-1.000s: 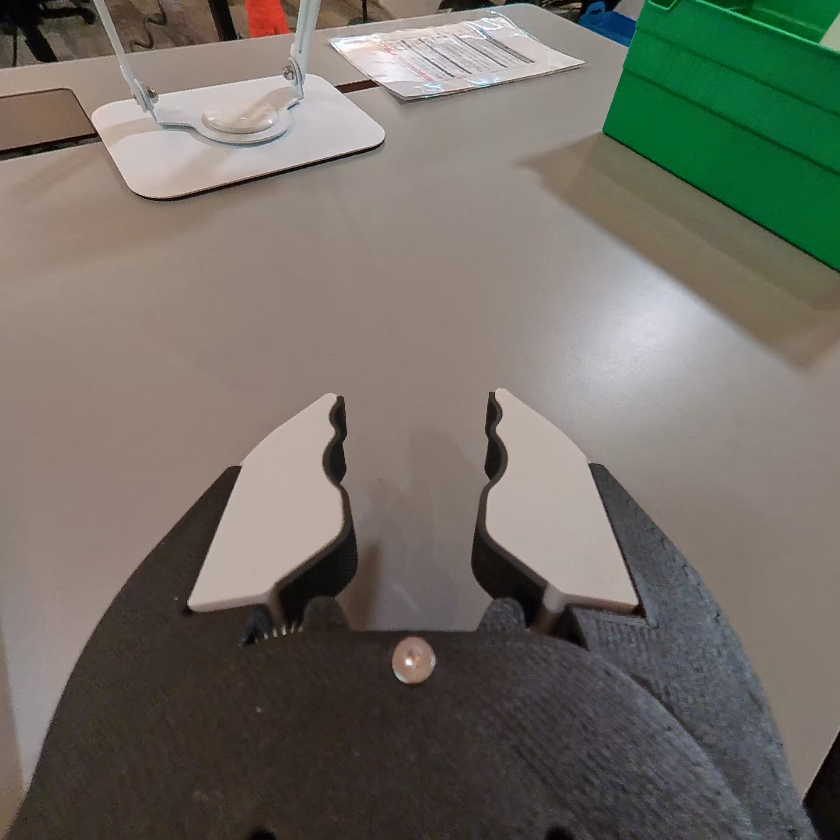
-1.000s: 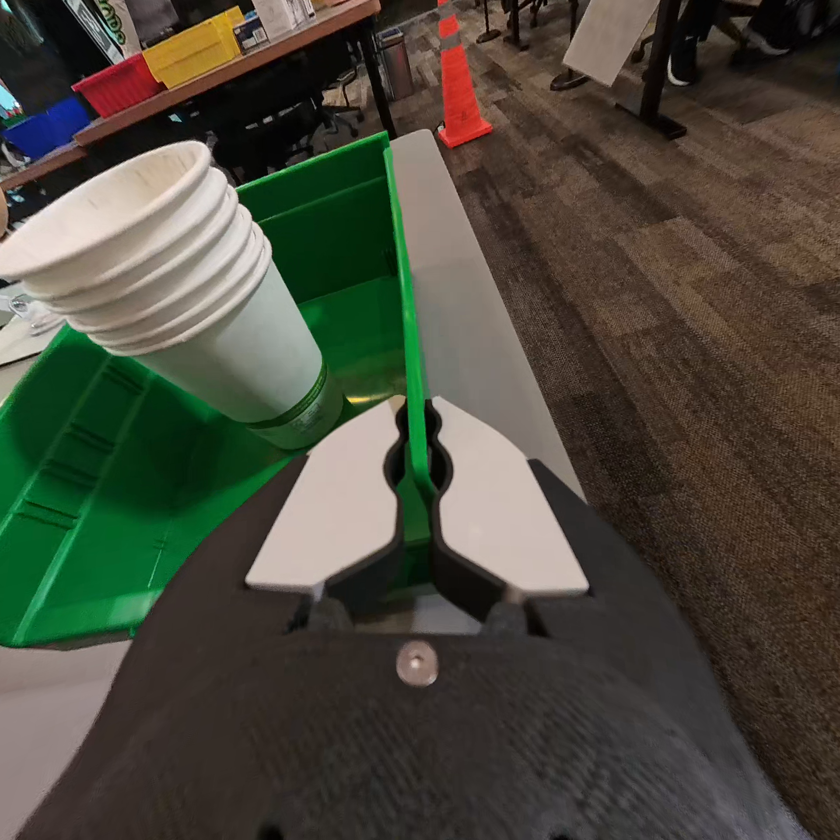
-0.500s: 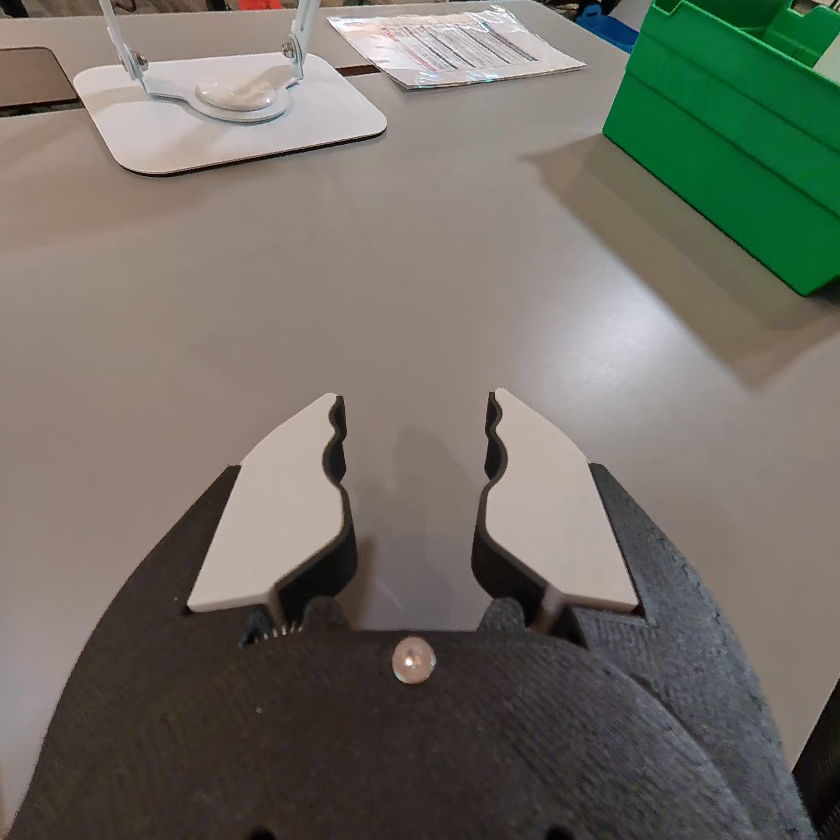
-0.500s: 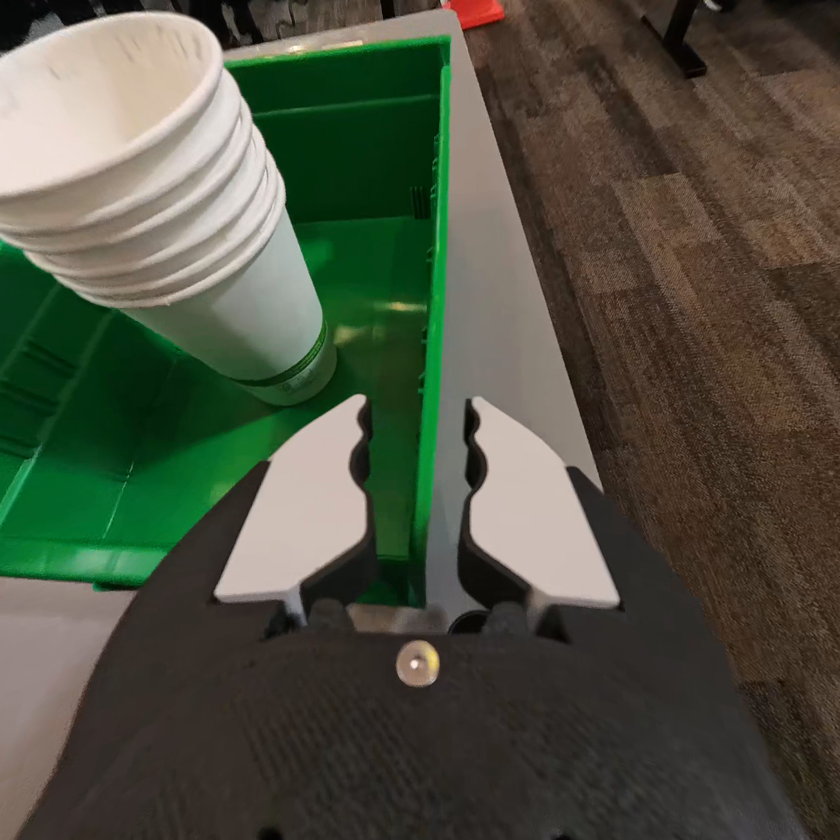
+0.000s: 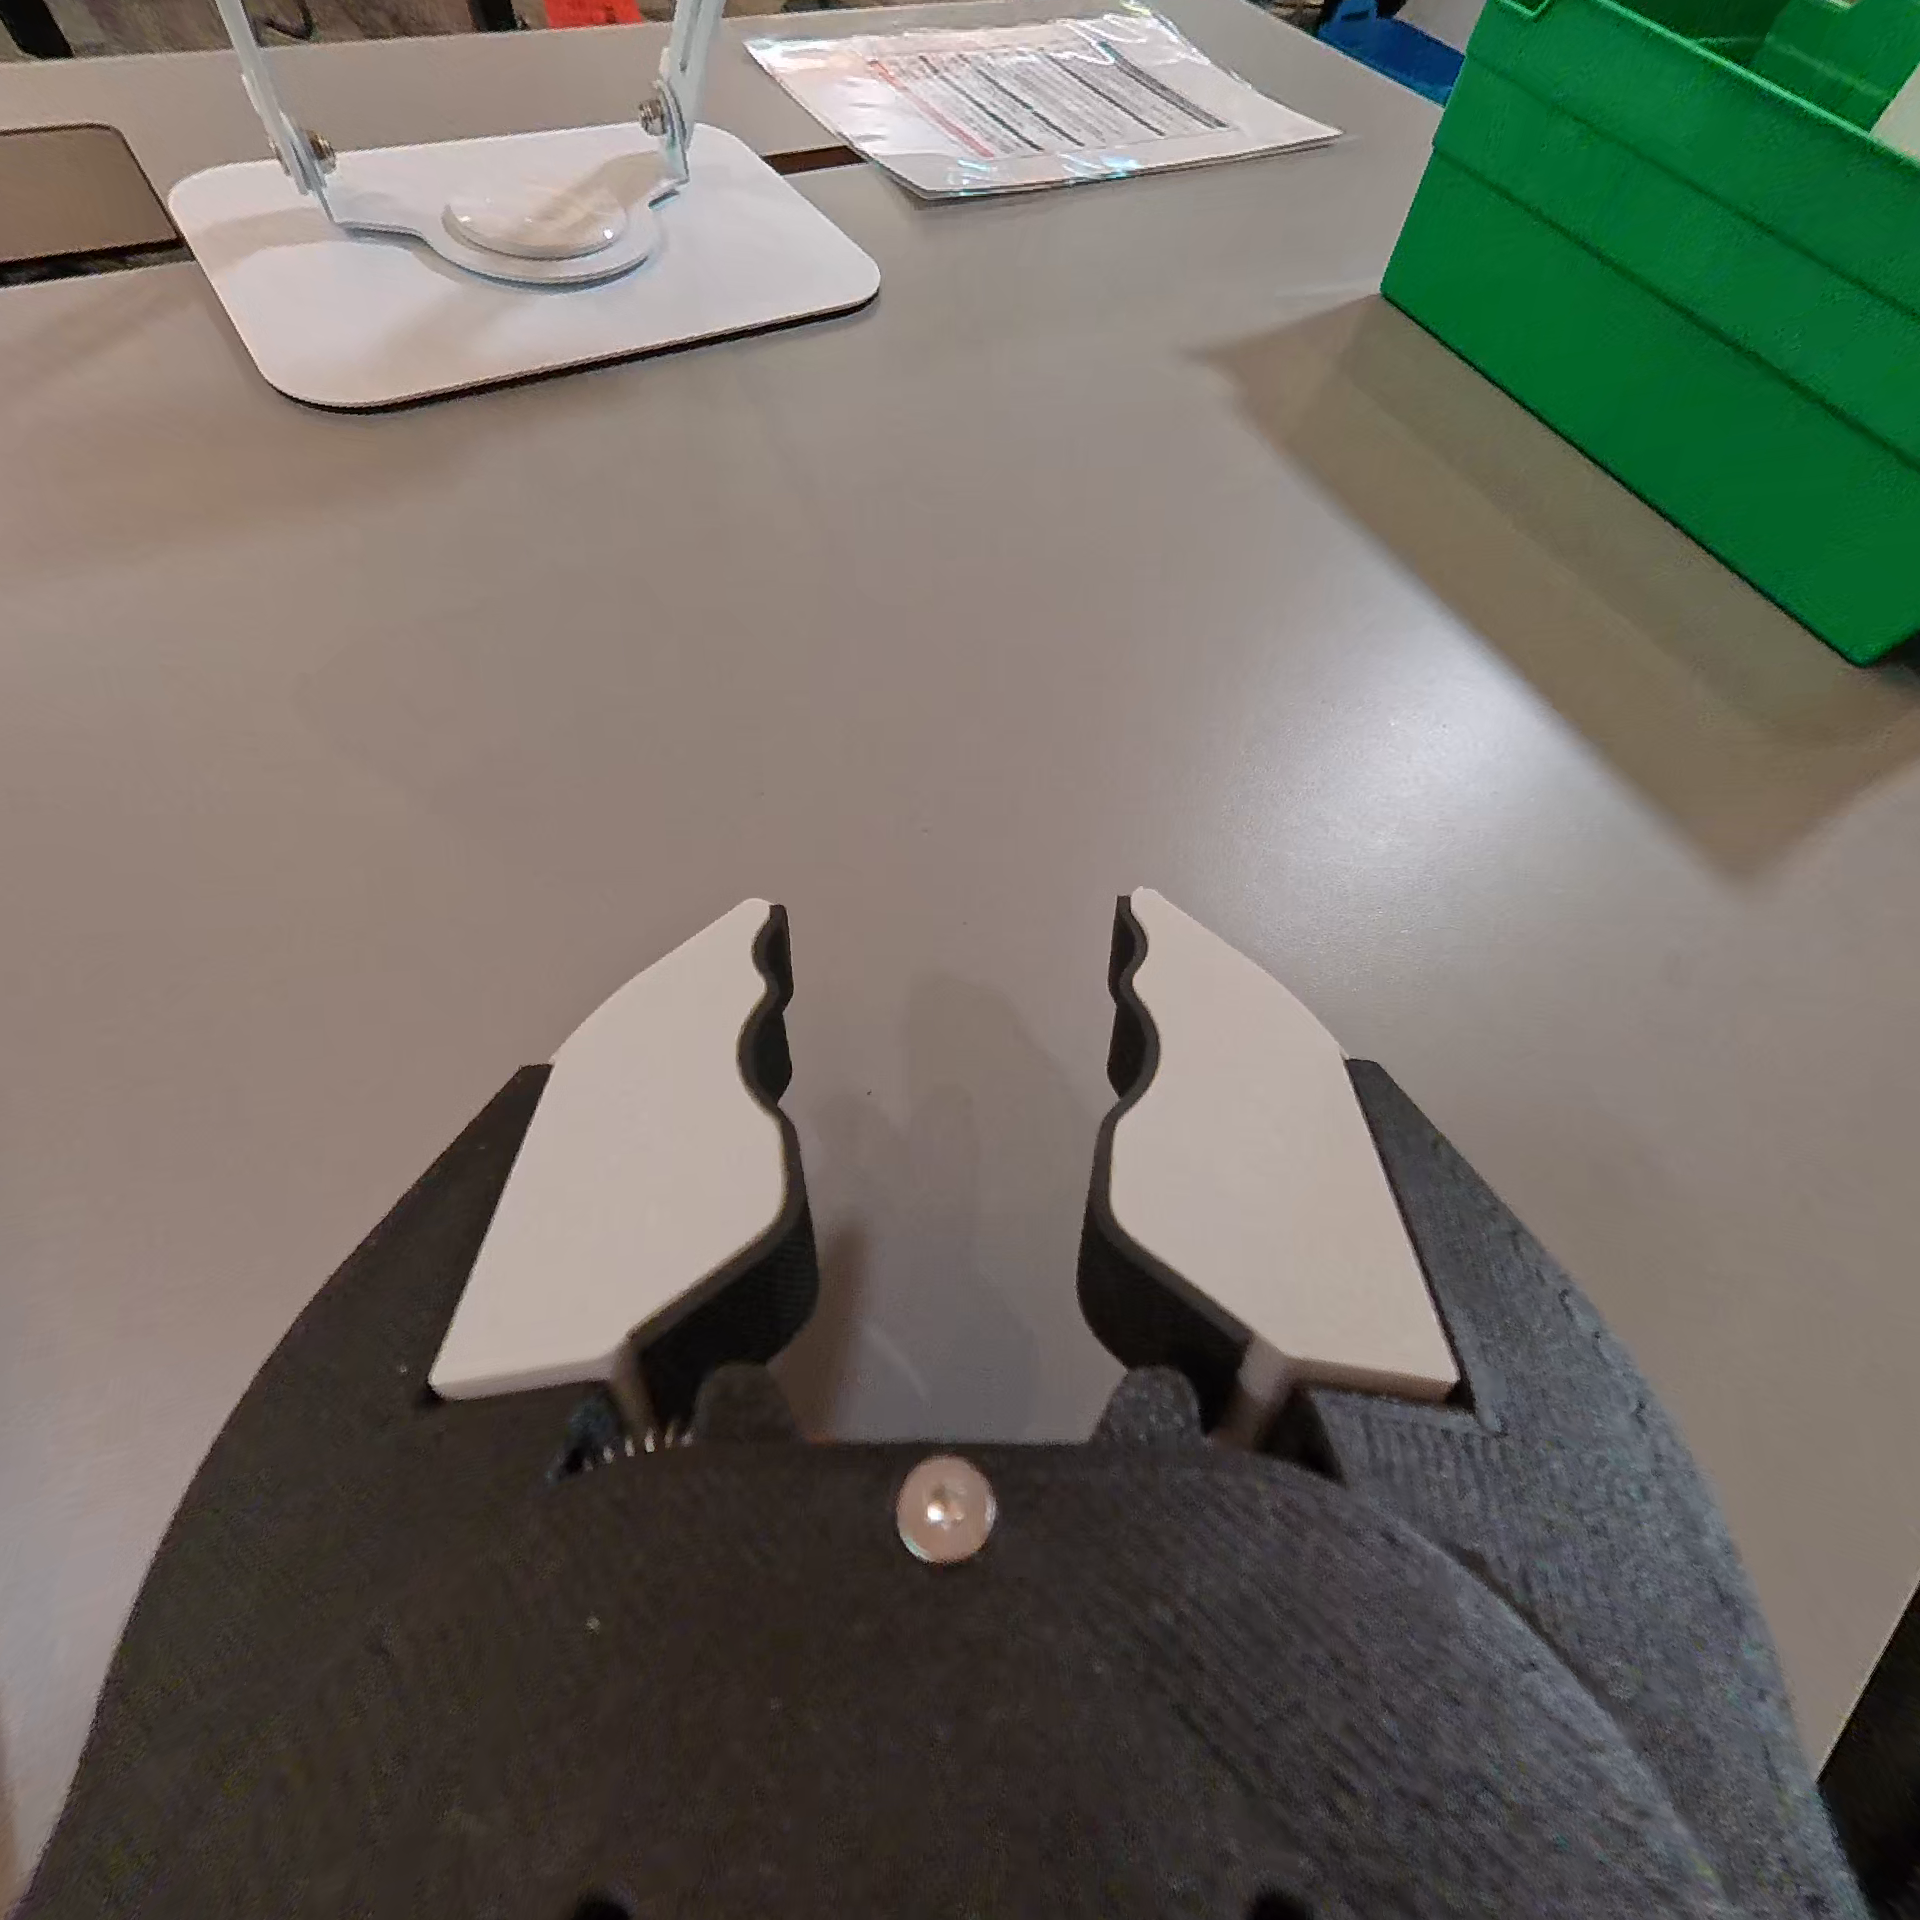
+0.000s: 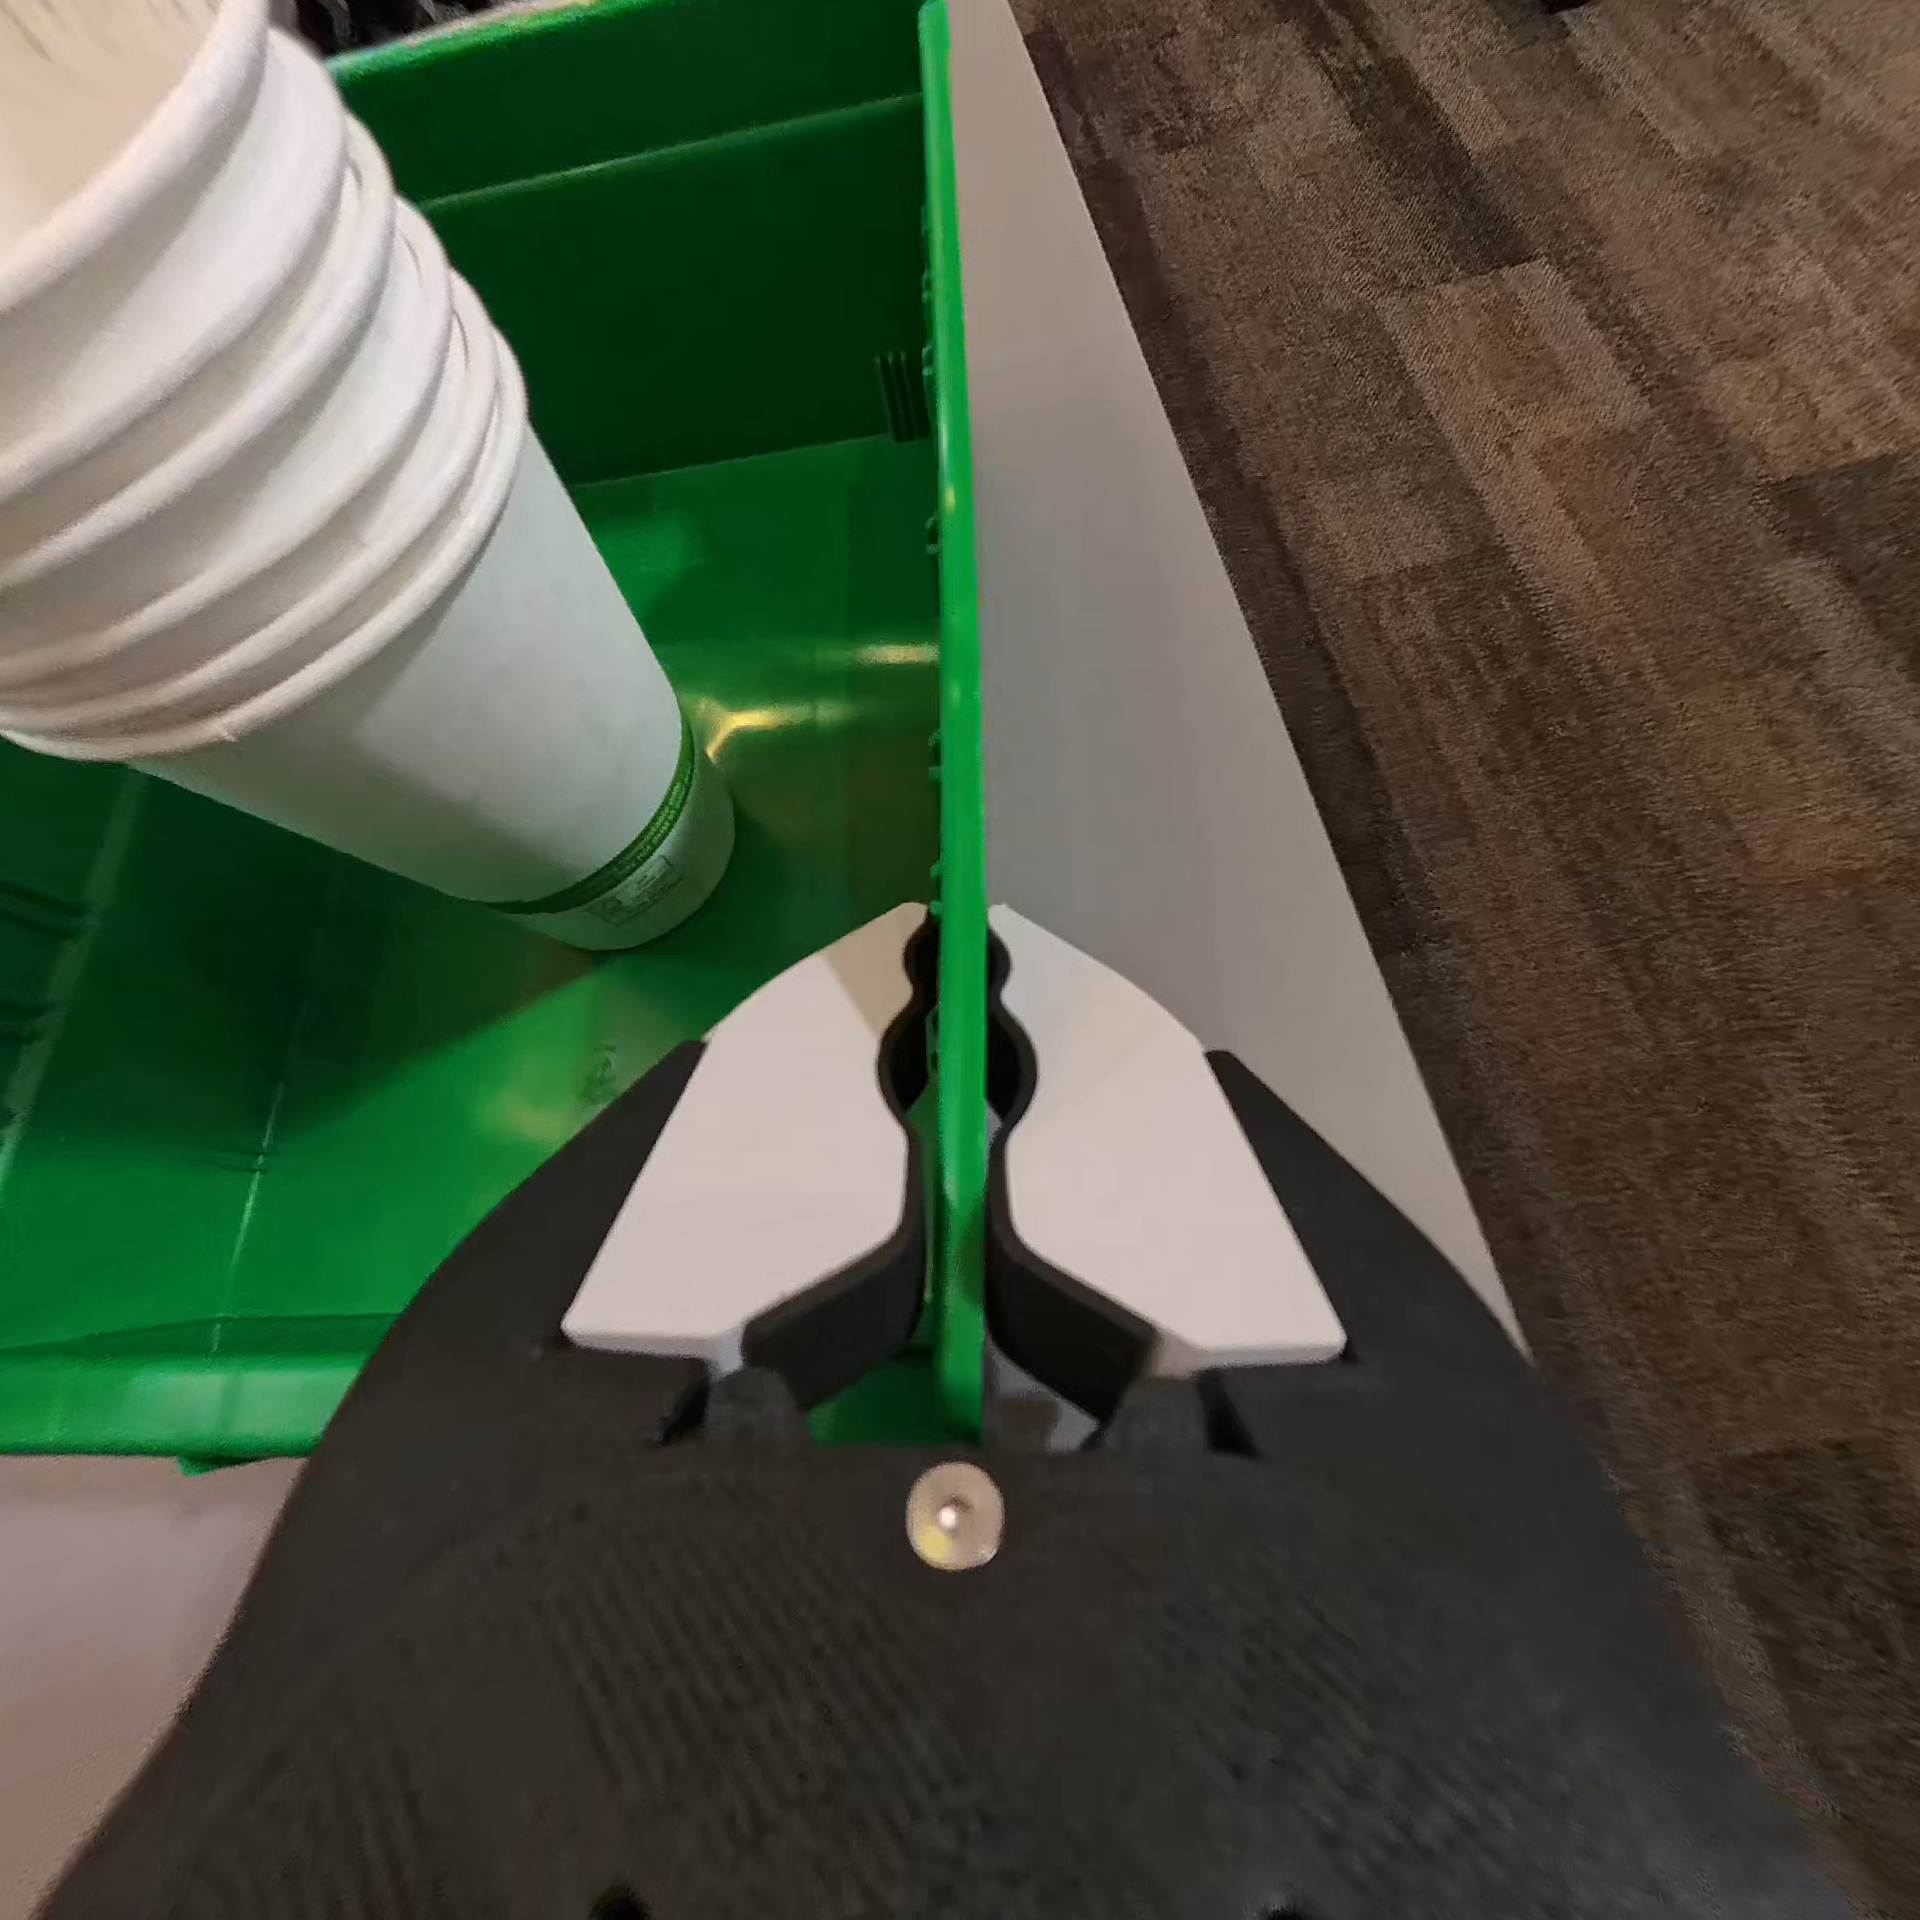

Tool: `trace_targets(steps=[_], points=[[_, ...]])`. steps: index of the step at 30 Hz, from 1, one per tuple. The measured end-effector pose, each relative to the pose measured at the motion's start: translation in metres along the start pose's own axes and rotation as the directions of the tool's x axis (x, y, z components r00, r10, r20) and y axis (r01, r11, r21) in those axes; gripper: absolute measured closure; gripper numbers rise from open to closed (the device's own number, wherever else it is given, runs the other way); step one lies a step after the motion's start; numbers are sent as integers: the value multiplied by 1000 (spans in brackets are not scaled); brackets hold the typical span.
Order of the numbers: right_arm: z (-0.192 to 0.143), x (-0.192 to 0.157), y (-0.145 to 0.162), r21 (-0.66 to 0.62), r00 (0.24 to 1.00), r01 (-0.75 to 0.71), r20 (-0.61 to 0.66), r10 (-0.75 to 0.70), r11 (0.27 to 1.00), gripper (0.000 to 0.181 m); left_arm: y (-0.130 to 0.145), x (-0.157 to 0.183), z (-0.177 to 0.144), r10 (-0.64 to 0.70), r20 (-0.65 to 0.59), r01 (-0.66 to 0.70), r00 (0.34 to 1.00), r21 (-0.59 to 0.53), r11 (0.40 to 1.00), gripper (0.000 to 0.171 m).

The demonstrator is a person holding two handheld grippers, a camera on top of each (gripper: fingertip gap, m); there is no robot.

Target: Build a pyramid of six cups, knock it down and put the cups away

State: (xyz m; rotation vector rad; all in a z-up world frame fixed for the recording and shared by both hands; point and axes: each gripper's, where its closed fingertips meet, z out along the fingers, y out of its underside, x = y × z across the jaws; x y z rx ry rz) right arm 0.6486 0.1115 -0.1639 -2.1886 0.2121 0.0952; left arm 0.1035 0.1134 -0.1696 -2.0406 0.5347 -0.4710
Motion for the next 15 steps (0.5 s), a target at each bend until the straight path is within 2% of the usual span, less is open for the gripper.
trace_targets(steps=[4, 12, 15], points=[[-2, -3, 1, 7, 993, -106, 60, 105, 994, 174, 0, 0, 0, 3, -2, -3, 1000, -3, 1000, 111], [-6, -24, -7, 21, 985, -118, 131, 115, 993, 173, 1, 5, 1, 41, -5, -41, 999, -12, 999, 111], [-4, -34, -1, -11, 983, -95, 156, 95, 995, 173, 1, 6, 1, 50, -2, -50, 999, -7, 999, 111]])
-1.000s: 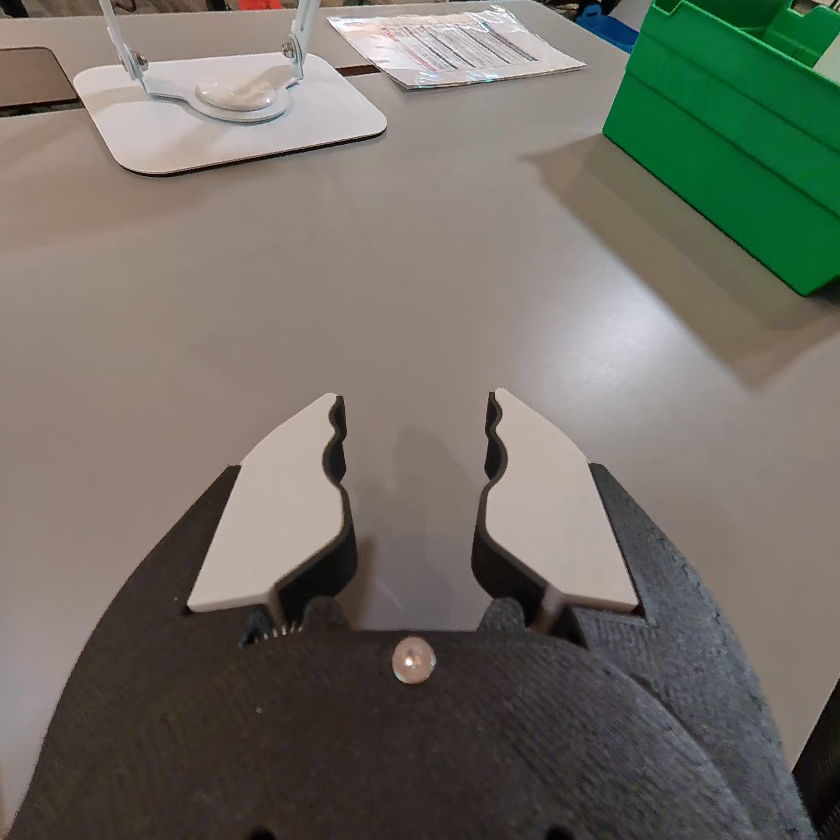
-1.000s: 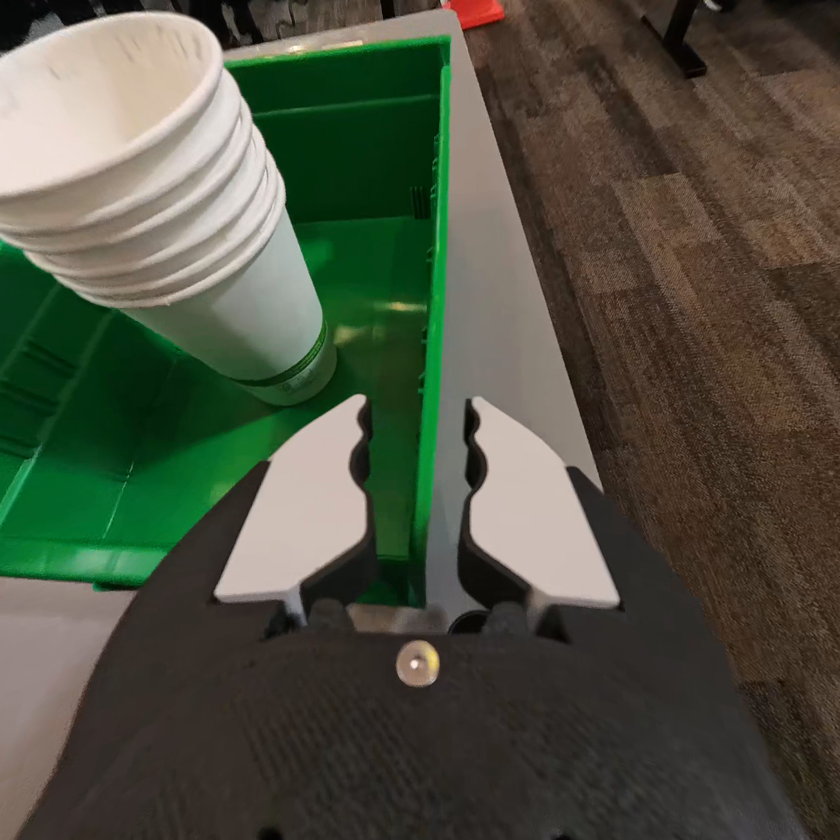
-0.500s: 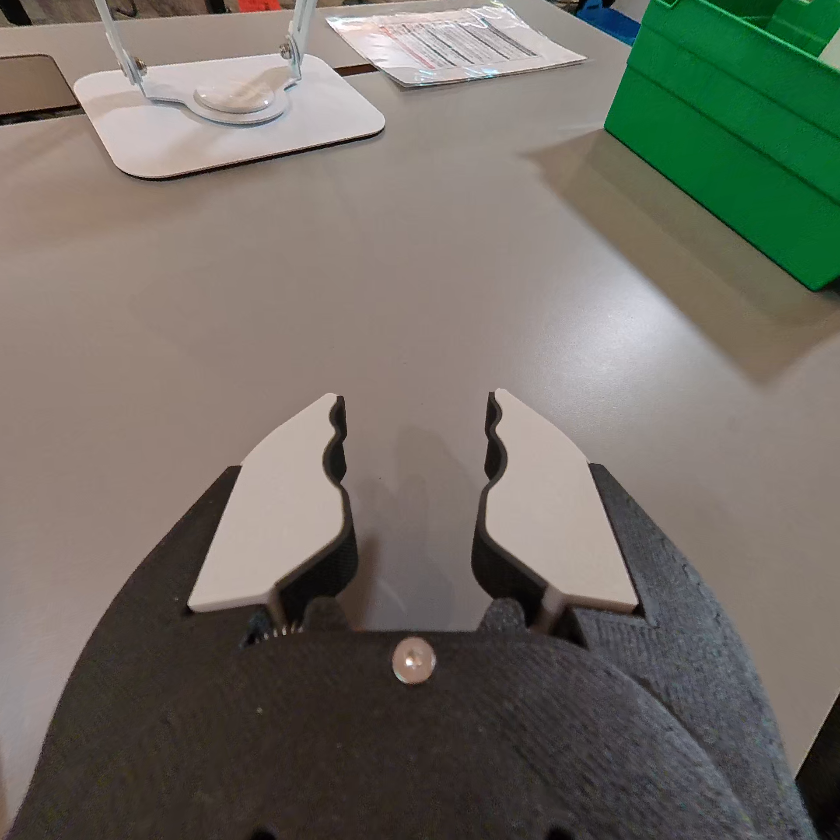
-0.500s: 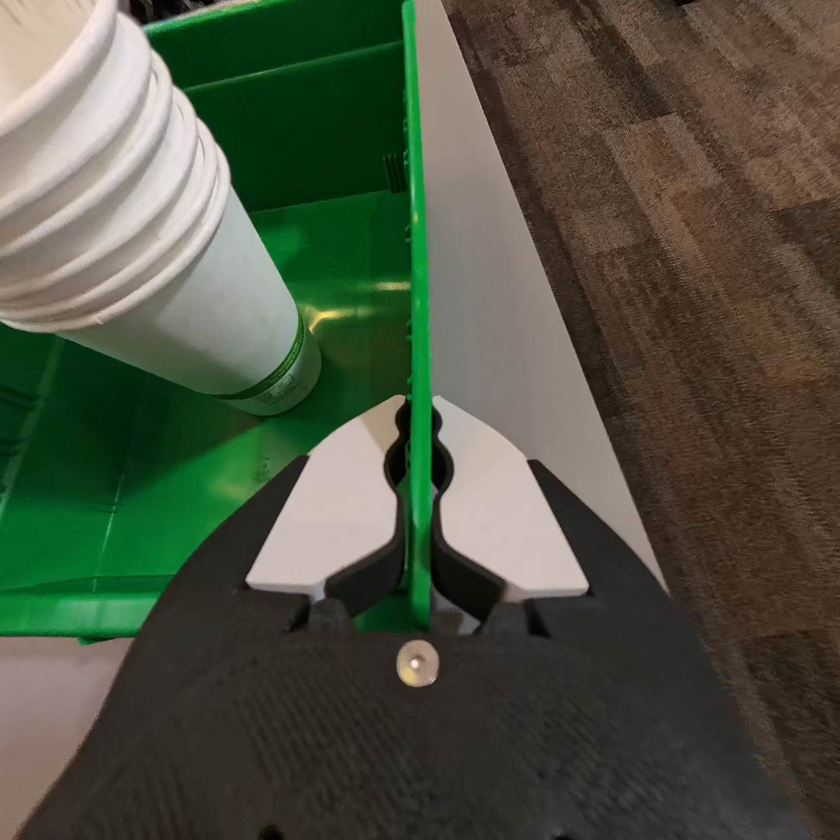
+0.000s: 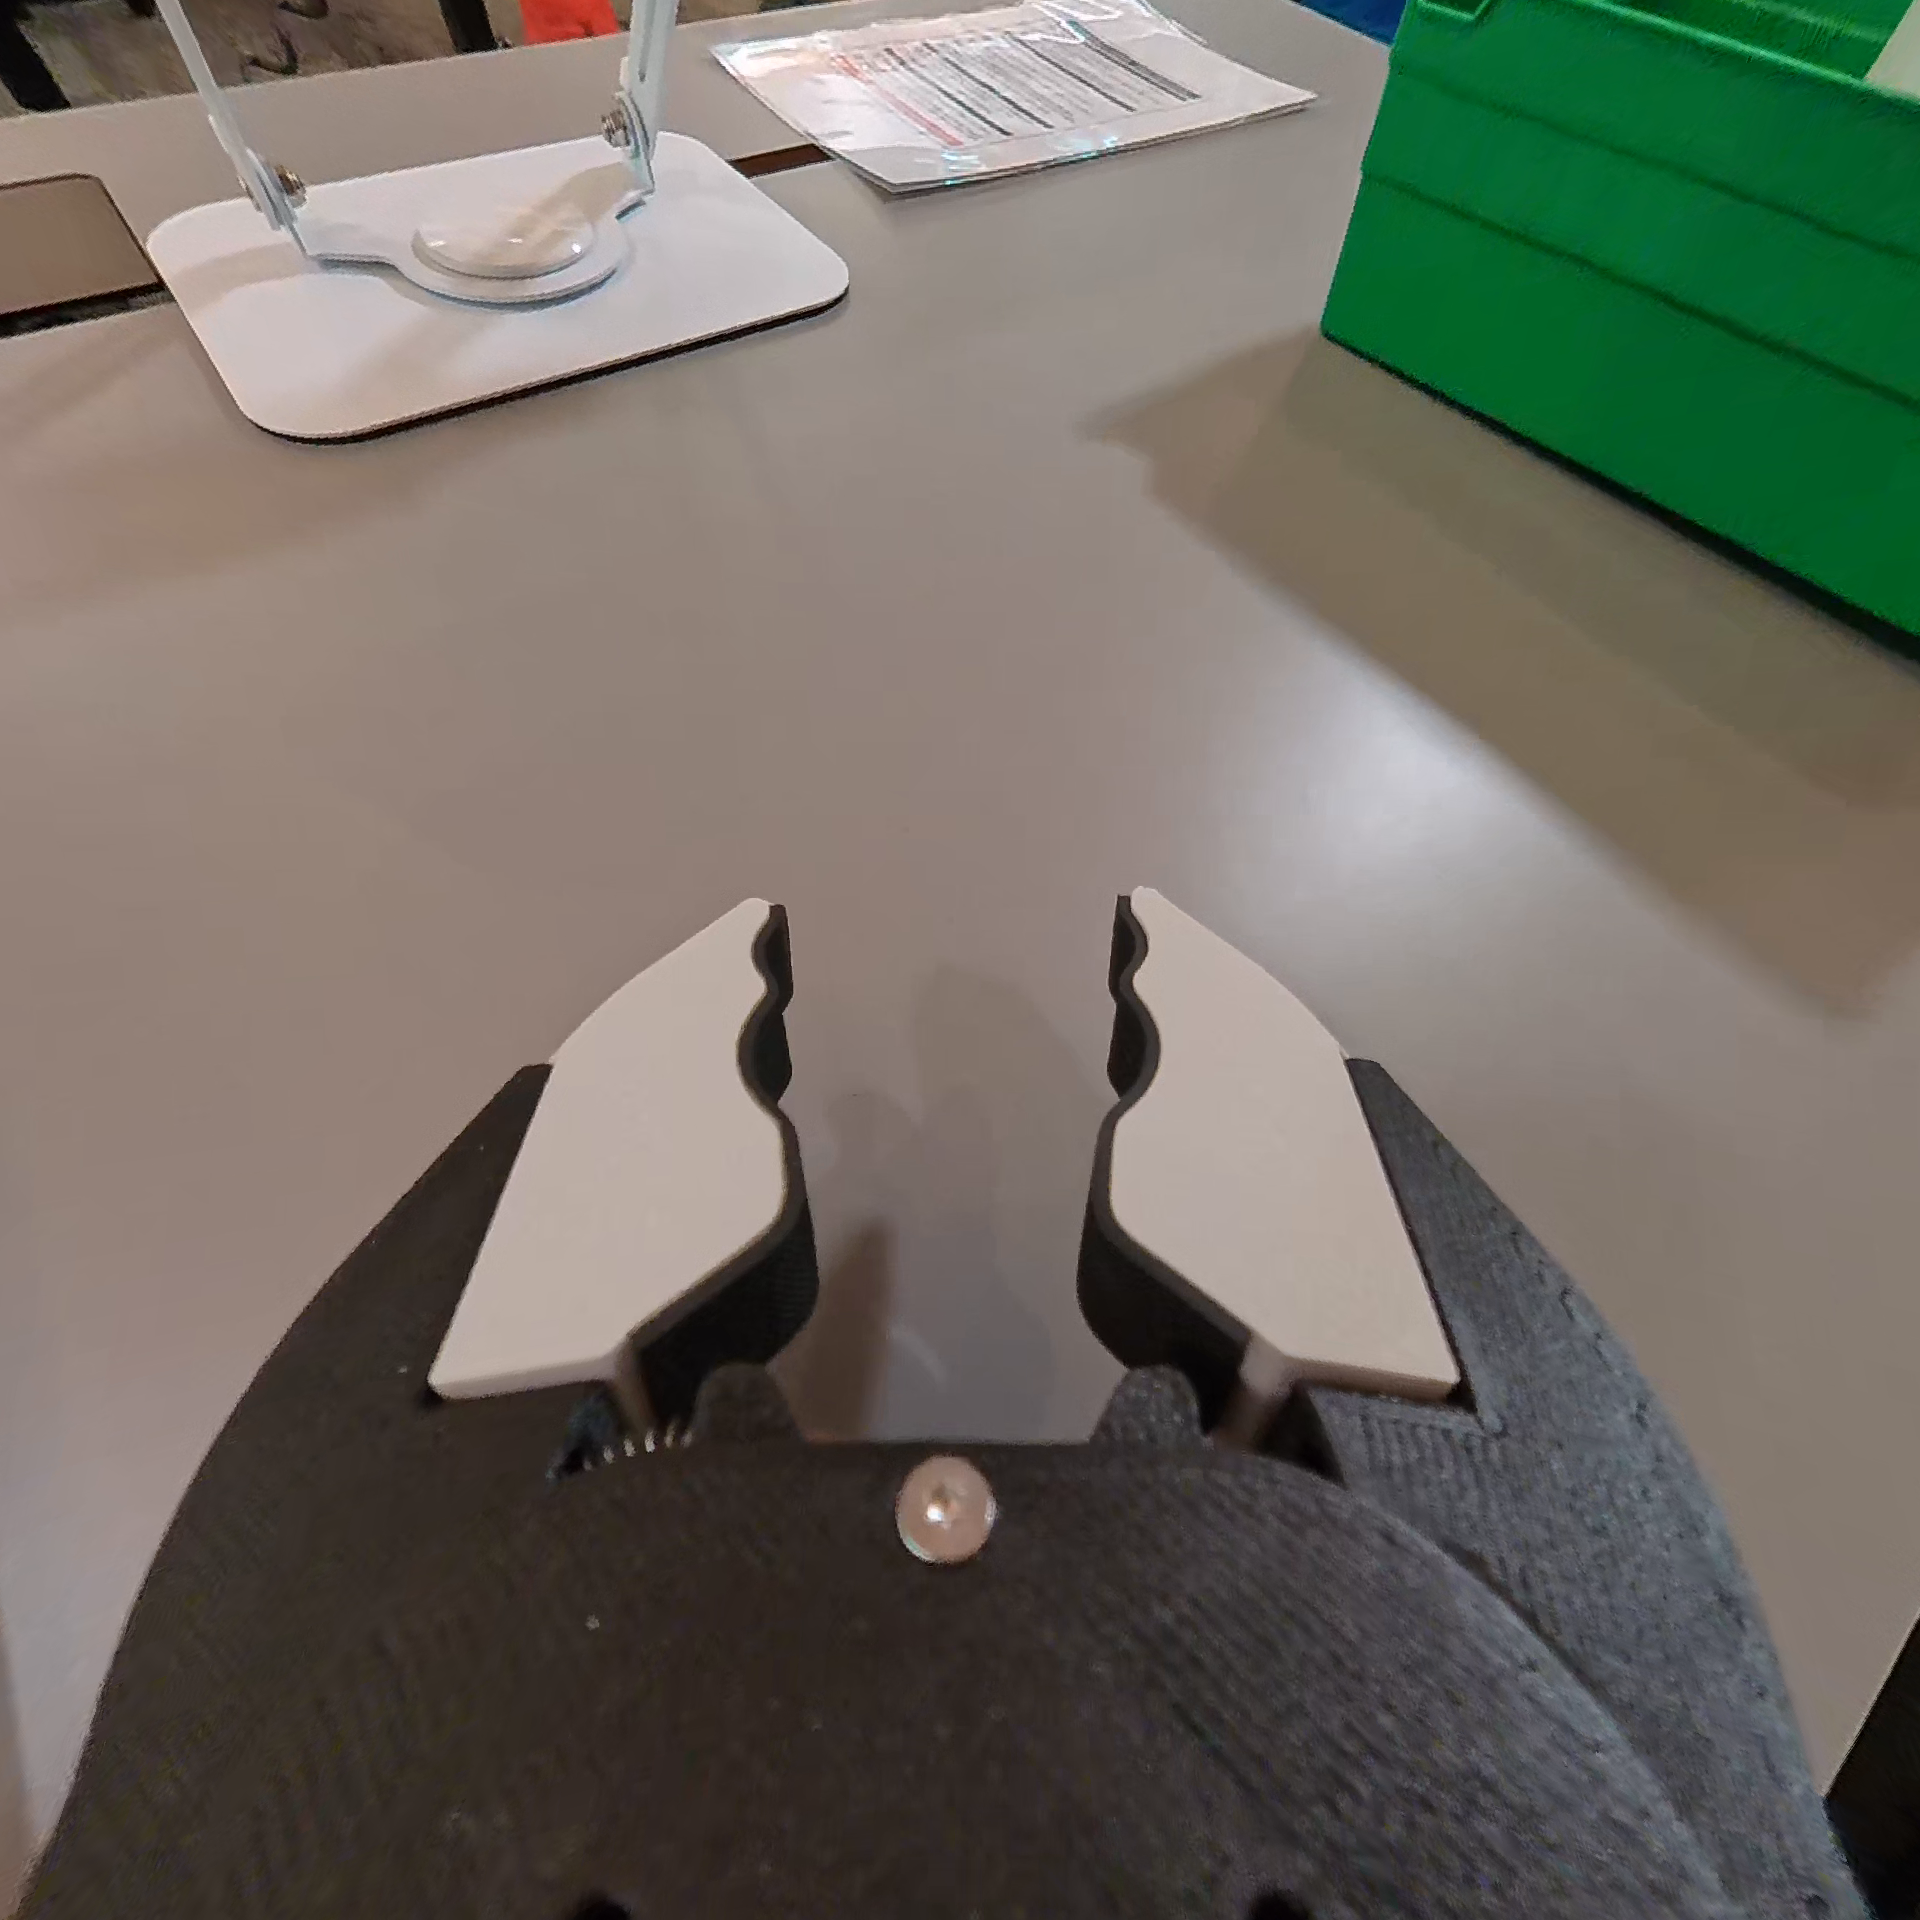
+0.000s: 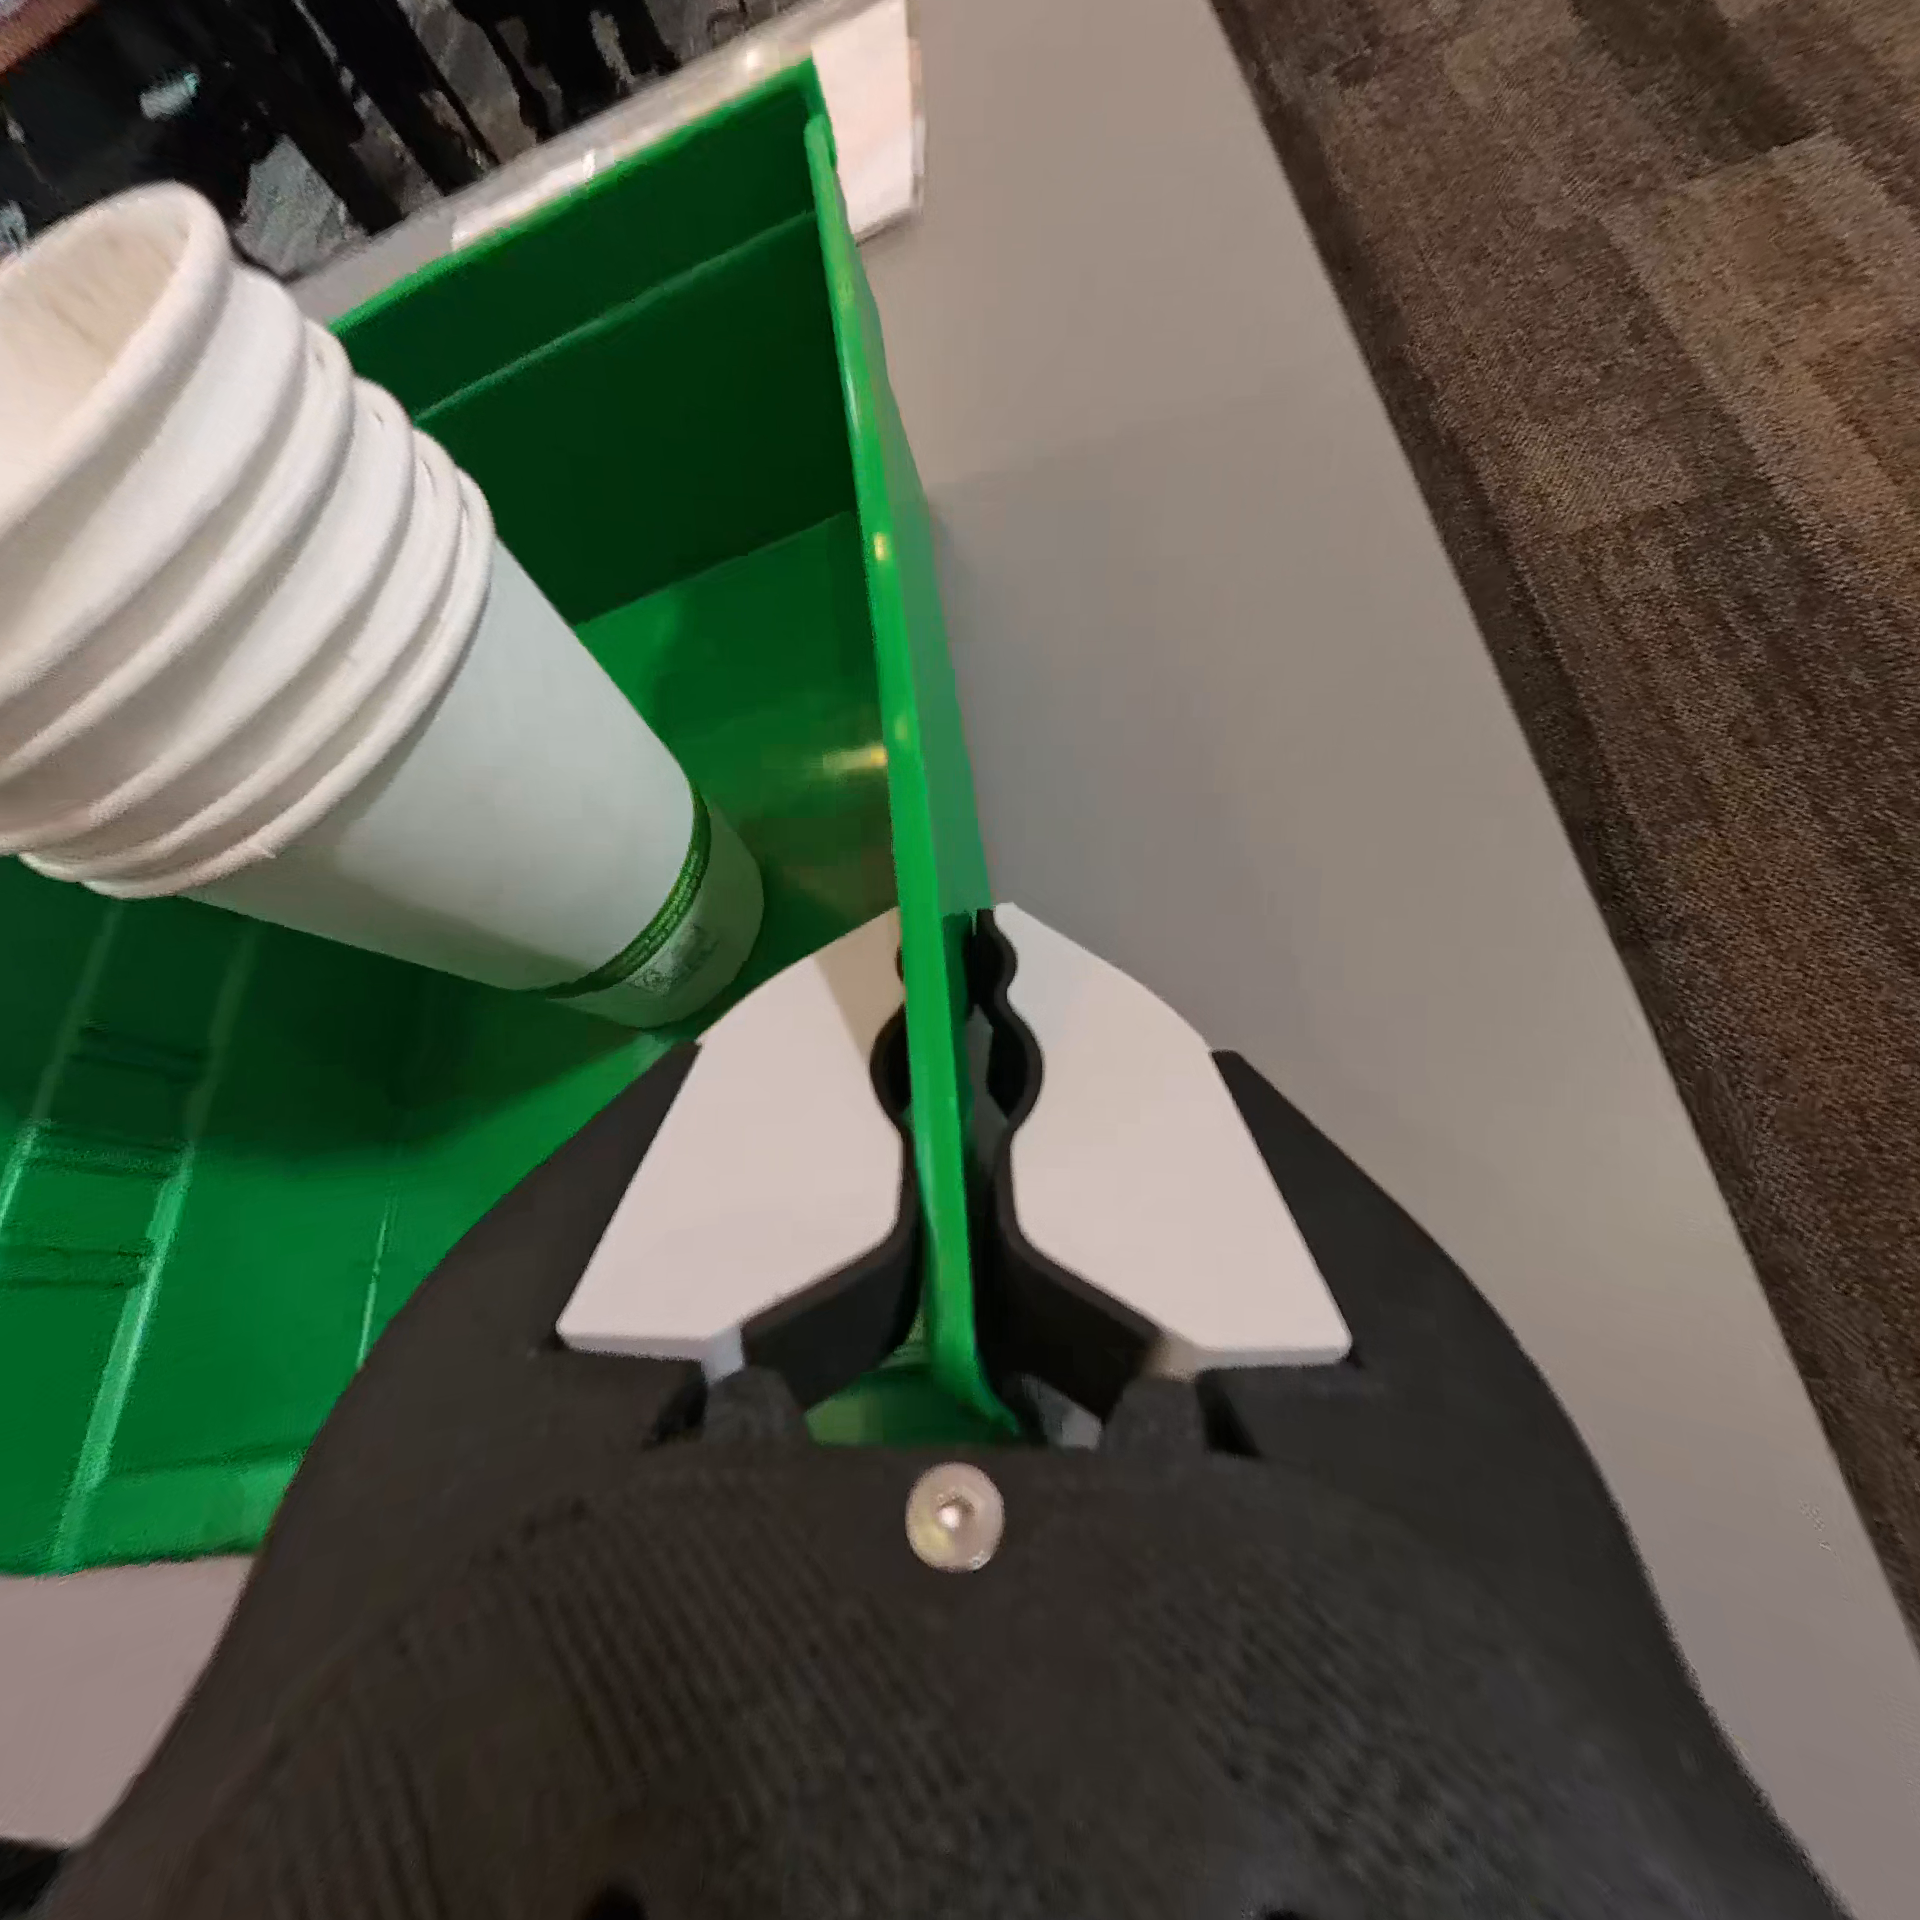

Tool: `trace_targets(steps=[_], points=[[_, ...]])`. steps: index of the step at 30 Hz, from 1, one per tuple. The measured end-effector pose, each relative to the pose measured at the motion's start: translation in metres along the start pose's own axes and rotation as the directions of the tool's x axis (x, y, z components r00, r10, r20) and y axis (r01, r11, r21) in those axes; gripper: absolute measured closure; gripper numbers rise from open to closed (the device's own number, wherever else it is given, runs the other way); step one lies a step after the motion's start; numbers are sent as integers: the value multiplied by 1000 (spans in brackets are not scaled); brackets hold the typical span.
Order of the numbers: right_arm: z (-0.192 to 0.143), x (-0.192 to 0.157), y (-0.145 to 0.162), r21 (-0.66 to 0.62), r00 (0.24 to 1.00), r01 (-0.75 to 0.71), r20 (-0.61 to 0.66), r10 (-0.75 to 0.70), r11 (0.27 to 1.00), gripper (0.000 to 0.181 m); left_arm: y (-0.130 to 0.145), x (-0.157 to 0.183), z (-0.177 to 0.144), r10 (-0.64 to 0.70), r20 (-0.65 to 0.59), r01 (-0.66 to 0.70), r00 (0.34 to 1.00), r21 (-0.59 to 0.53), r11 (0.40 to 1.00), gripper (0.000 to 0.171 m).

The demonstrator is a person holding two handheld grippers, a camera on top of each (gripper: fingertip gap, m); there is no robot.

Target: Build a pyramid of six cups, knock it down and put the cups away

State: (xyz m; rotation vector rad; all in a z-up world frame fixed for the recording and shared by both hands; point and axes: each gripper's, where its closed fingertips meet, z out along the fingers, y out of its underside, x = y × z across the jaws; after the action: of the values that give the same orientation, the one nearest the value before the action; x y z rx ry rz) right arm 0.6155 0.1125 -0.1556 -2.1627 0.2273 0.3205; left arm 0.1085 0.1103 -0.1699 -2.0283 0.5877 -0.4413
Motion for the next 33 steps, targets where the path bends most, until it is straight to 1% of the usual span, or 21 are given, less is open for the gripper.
trace_targets(steps=[6, 9, 12, 14, 17, 18, 21, 23, 24, 25, 30, 33], points=[[-6, -7, 20, -157, 989, 139, -37, -146, 978, 175, 0, -2, -1, -18, -2, 18, 1000, 3, 1000, 111], [-7, -10, 11, -125, 989, 139, -32, -145, 982, 171, 0, -2, -1, -21, -1, 21, 1000, 3, 1000, 111], [-4, -9, 5, -114, 994, 107, -13, -109, 988, 163, 0, -1, -1, -12, 1, 12, 1000, 4, 1000, 111], [-2, -8, 8, -156, 994, 109, 1, -110, 982, 155, 0, -1, -1, -6, 3, 6, 1000, 3, 1000, 111], [1, -1, 20, -243, 984, 163, -31, -176, 956, 153, 0, 0, -1, 1, 7, -1, 1000, 2, 1000, 111], [2, 2, 24, -269, 977, 185, -49, -206, 945, 152, 0, 0, -1, 3, 8, -3, 1000, 2, 1000, 111], [2, 7, 22, -281, 959, 233, -93, -268, 931, 161, 1, 1, 0, 9, 7, -9, 1000, -2, 1000, 111], [1, 4, 22, -307, 950, 261, -87, -300, 915, 167, 1, 1, 0, 12, 7, -12, 1000, -3, 1000, 111], [0, -1, 24, -314, 958, 249, -59, -281, 916, 174, 1, 1, 0, 13, 7, -13, 1000, -2, 1000, 111], [-1, -6, 24, -318, 970, 219, -34, -242, 922, 176, 1, 1, -1, 12, 7, -12, 1000, -2, 1000, 111], [-2, -7, 25, -329, 978, 186, -33, -208, 926, 175, 0, 0, -1, -3, 4, 3, 1000, 1, 1000, 111], [-3, -8, 24, -320, 991, 120, -17, -132, 940, 175, 0, 0, -1, -9, 2, 9, 1000, 0, 1000, 111]])
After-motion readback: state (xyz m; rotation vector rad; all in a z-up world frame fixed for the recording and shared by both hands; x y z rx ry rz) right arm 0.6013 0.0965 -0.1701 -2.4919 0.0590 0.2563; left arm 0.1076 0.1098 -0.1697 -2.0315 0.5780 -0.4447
